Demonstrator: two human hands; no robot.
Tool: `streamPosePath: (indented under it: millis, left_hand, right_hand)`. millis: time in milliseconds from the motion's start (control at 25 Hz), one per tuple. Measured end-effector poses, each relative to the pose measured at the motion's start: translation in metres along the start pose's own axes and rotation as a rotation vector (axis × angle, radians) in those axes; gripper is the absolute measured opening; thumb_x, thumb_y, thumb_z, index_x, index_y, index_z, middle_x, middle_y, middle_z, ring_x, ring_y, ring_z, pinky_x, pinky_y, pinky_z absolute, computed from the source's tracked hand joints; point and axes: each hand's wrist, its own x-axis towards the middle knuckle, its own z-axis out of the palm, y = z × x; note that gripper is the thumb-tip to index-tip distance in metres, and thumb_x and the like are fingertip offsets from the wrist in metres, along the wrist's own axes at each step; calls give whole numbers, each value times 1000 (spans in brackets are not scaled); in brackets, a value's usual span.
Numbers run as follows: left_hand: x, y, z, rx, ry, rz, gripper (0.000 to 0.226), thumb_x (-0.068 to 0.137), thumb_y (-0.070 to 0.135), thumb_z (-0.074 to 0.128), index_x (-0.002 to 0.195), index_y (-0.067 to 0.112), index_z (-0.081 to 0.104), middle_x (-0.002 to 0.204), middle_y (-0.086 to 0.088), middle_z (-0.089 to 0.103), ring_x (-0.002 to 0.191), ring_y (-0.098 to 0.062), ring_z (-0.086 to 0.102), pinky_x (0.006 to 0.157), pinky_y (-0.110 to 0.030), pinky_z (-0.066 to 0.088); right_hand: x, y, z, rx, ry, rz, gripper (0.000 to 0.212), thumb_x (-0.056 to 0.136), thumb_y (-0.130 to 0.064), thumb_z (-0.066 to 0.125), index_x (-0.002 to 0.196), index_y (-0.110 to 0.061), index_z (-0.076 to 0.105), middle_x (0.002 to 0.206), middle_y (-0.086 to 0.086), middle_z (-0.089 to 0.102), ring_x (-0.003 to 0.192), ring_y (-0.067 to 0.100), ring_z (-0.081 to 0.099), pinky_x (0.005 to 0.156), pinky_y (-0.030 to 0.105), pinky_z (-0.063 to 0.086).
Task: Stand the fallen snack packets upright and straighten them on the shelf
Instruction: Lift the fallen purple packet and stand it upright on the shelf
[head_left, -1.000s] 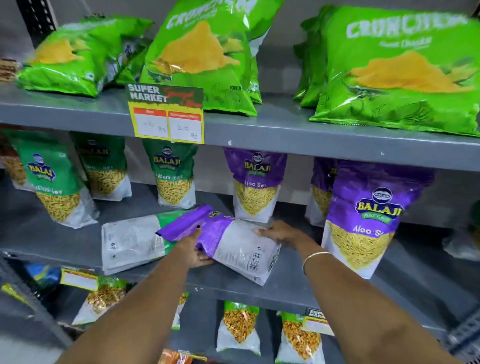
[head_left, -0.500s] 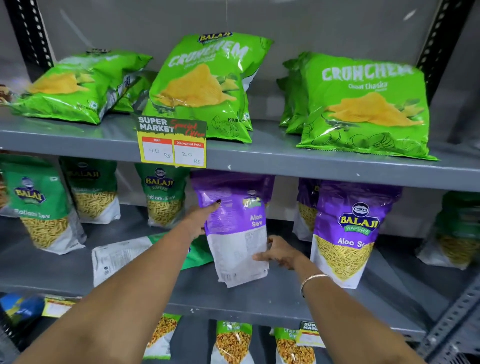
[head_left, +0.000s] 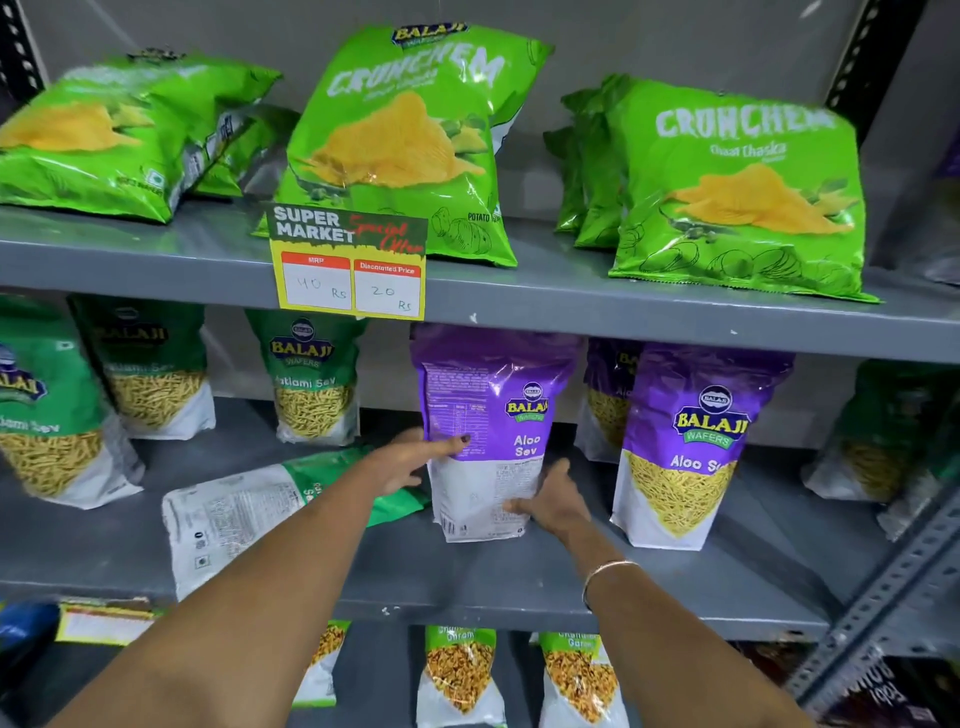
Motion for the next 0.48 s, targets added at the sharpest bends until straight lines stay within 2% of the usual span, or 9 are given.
streamPosePath:
  millis: [40,120,200,280,320,360,400,480]
  left_hand:
    - [0,-5,0,34,-30,-24,50,84,27,63,131,15,50,138,3,51,133,-13,35,114,-47,21]
    - [-2,-8,-2,74,-85,-59,53,79,19,69,128,18,50,137,0,51,137,-20,35,111,-44,28]
    - [-4,-8,-5,93,-155,-99,51,82,10,65,128,19,46,118,0,59,123,-22,49,105,-38,36]
    - [-8,-6,-6,115,-235,-143,56,88,5,56,139,17,37,108,3,60,104,-15,55,97,-31,41]
    - [-9,-6,-4,135,-250,-145,55,89,5,54,140,16,36,113,2,59,108,-15,53,100,-31,39]
    - [-10,-7,-3,147,-234,-134,49,89,6,54,136,15,41,123,-1,57,119,-15,48,107,-35,33]
    - [-8,-10,-2,132,-188,-118,39,88,8,56,125,16,49,131,-4,53,131,-16,39,113,-38,25]
    - [-3,-16,1,69,-71,-76,13,86,13,61,96,19,56,127,-5,51,137,-17,33,114,-40,22]
  right_hand:
    - [0,0,0,-42,42,6,65,66,-23,81,103,-6,31,123,17,57,116,35,55,93,42,44]
    - [1,-1,1,-57,102,37,57,68,-21,77,96,-10,29,112,17,60,103,35,62,88,41,49]
    - [4,-4,4,-3,82,36,37,69,-10,72,82,-13,38,97,12,58,84,25,59,76,34,51]
    - [8,-3,4,68,2,14,32,69,0,68,67,-19,43,83,5,56,68,18,51,56,25,44]
    - [4,-5,1,114,-70,8,31,71,2,68,68,-20,46,80,3,55,63,12,48,51,23,39]
    - [1,-5,-3,172,-164,-5,29,72,3,68,77,-20,49,82,2,54,63,7,46,51,20,36]
    - [-4,-5,-7,213,-266,-17,32,74,3,69,88,-18,51,87,2,55,67,3,47,53,16,36]
    - [-14,-6,-11,304,-470,-50,45,74,3,71,110,-13,49,100,-1,62,83,1,56,62,10,46]
